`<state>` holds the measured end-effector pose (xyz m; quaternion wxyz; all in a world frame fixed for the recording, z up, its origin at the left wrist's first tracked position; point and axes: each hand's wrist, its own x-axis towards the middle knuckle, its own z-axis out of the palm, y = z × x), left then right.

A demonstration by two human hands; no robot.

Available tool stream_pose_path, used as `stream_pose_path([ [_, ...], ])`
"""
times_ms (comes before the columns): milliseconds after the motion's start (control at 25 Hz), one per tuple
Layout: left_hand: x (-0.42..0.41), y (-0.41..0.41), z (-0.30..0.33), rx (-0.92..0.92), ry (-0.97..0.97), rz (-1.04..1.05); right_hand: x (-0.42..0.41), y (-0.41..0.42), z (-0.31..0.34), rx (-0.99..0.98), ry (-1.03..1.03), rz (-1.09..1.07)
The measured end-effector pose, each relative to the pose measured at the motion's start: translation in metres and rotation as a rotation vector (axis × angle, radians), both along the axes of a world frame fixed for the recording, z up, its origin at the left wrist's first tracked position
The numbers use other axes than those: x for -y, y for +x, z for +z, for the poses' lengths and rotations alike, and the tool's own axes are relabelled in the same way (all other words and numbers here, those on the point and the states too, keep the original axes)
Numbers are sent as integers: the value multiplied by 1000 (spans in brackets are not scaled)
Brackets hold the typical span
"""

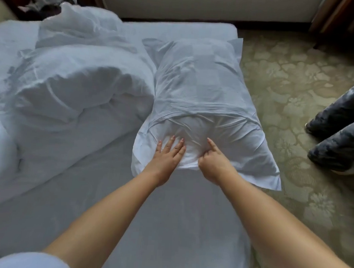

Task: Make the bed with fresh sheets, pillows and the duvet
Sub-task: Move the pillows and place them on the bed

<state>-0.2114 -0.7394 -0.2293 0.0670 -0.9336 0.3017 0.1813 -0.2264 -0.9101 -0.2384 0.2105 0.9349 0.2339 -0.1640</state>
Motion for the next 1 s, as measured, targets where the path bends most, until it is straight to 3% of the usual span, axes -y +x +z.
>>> stream_pose_path([
  [120, -19, -67, 8, -72, 30, 14, -20, -59, 16, -82, 34, 66],
  [360, -31, -145, 9, -144, -35, 110, -25, -139, 4, -191, 204, -37],
  [520, -26, -131, 5, -212, -121, 233, -15, -124, -4, -99, 331, -147],
  [760, -6, -65, 20, 119, -307, 272, 0, -78, 3, 188, 590, -299],
  [1000, 19, -4, 9, 180, -84, 357, 2, -21, 7, 34, 525, -498],
])
